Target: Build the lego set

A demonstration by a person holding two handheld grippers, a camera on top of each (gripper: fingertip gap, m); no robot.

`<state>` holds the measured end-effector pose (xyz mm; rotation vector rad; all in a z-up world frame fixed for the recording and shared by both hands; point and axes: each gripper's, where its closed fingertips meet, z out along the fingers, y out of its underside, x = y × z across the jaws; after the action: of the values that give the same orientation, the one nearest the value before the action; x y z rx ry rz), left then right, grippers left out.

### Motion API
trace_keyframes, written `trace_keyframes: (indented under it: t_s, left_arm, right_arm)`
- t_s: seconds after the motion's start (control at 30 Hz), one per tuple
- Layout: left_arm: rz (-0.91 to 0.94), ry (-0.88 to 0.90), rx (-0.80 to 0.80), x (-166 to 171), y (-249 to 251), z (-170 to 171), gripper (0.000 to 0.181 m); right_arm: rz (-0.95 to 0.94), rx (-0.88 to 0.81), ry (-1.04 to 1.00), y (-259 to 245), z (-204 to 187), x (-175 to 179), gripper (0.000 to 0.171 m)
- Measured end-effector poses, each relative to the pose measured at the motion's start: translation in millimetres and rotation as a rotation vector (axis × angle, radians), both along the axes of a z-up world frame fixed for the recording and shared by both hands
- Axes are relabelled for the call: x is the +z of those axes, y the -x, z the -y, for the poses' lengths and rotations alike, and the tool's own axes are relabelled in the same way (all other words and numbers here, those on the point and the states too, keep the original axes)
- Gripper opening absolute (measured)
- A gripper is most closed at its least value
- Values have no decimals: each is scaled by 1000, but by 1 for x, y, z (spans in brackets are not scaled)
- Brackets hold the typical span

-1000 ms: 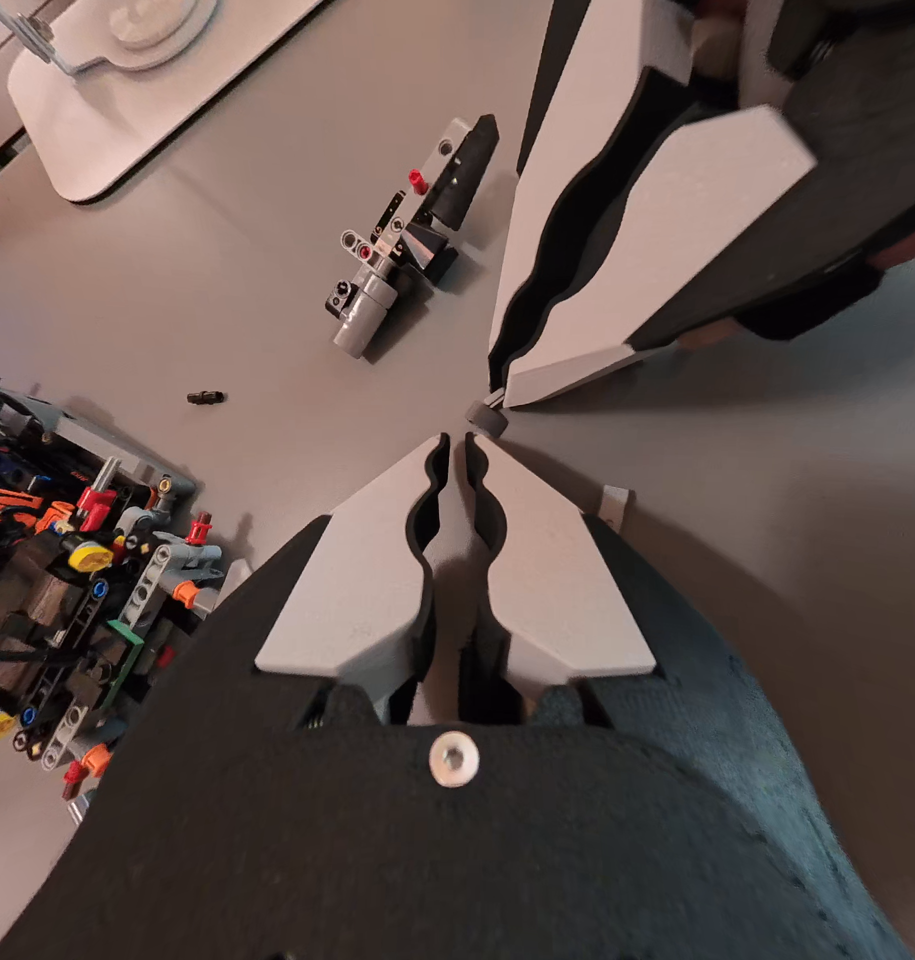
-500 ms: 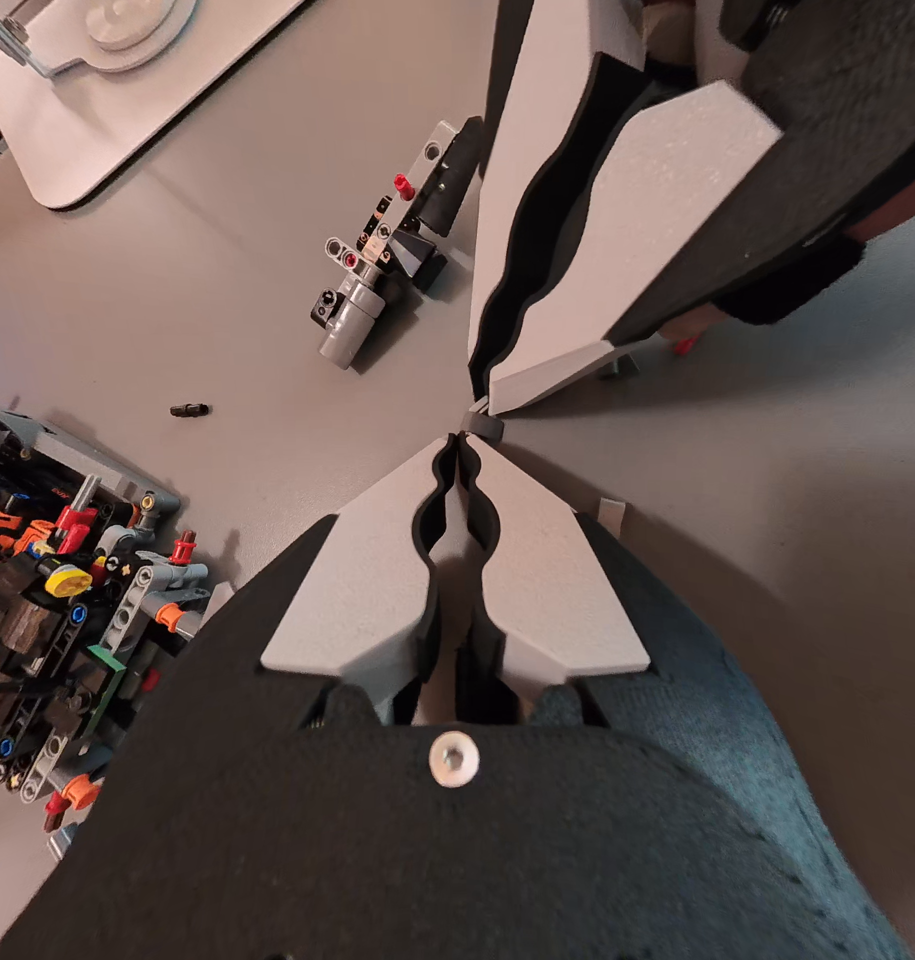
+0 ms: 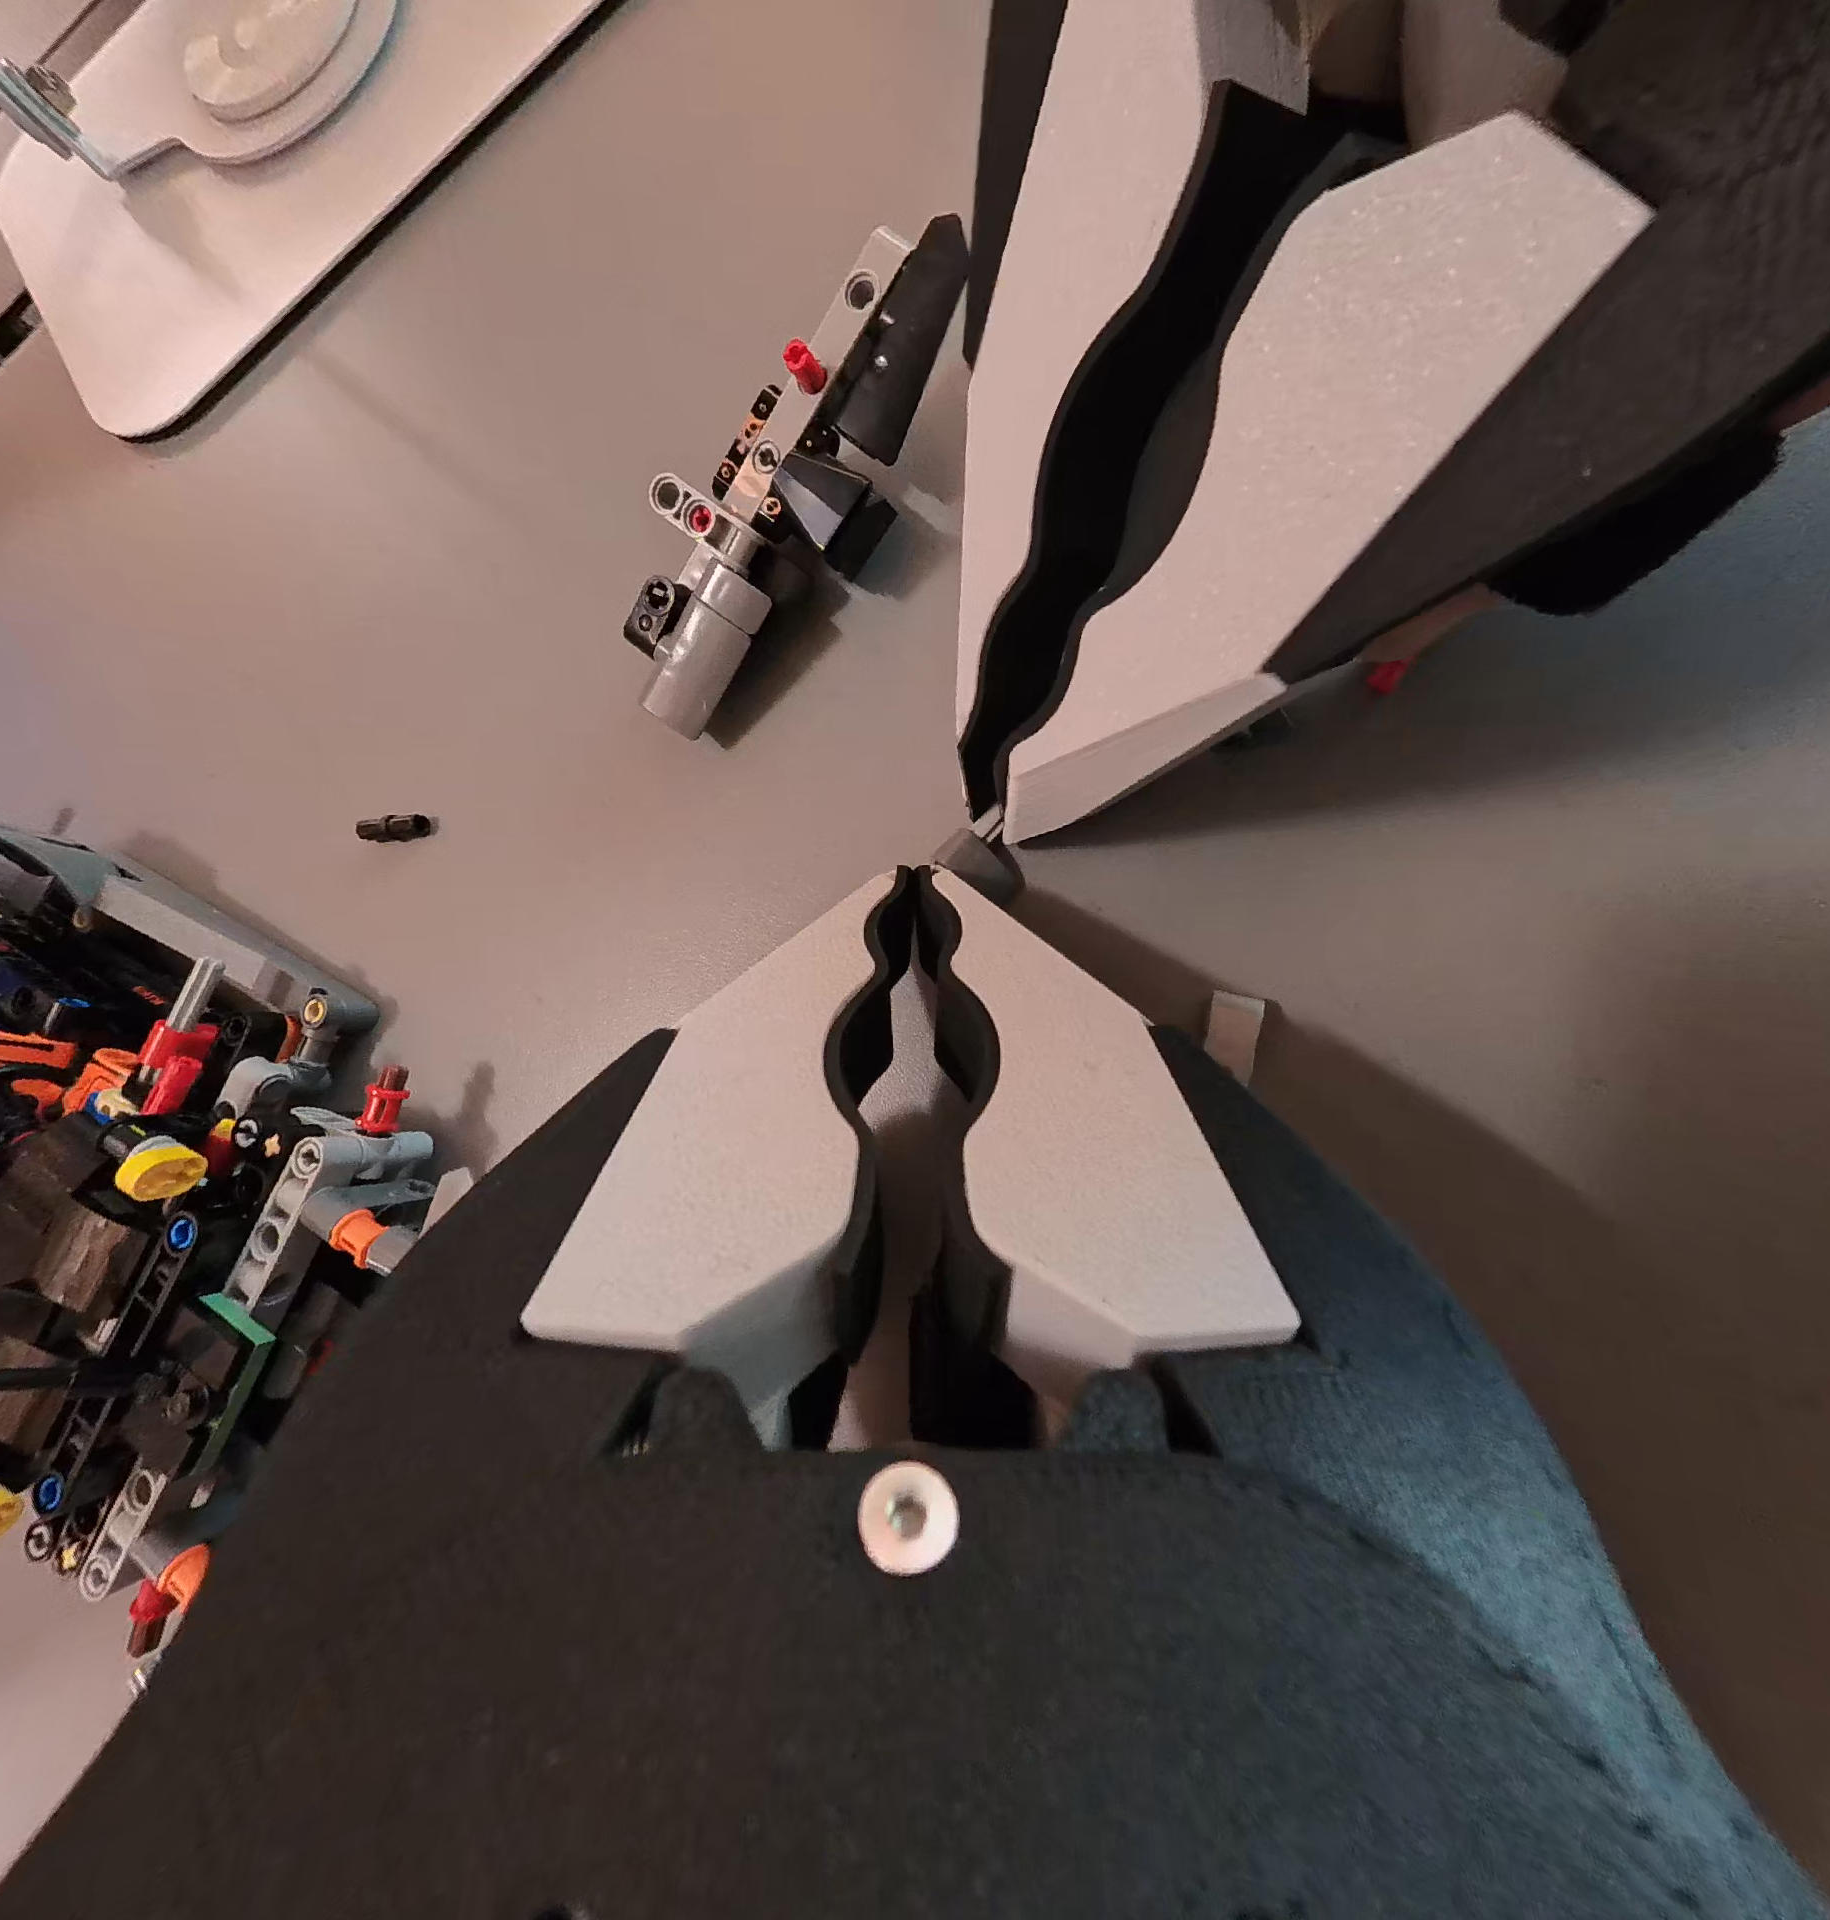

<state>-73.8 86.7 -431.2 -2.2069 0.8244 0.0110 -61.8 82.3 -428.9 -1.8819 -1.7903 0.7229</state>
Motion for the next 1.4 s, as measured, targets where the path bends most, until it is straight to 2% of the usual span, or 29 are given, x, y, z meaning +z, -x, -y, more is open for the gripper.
trace_keyframes:
  t_s: [0.8,1.13,1.37,1.4]
  left_arm:
    - [-36,-58,-18,0,0,1,0]
    - [-21,-72,-69,2,1,15,0]
    - [85,-101,-96,20,-9,29,0]
    - [47,-120,-110,22,-9,32,0]
  right_arm:
    - [-74,-108,0,2,2,0,0]
    - [-52,-176,-28,4,15,0,0]
    - [-67,-202,-36,7,36,8,0]
    - [-48,-208,-80,5,37,9,0]
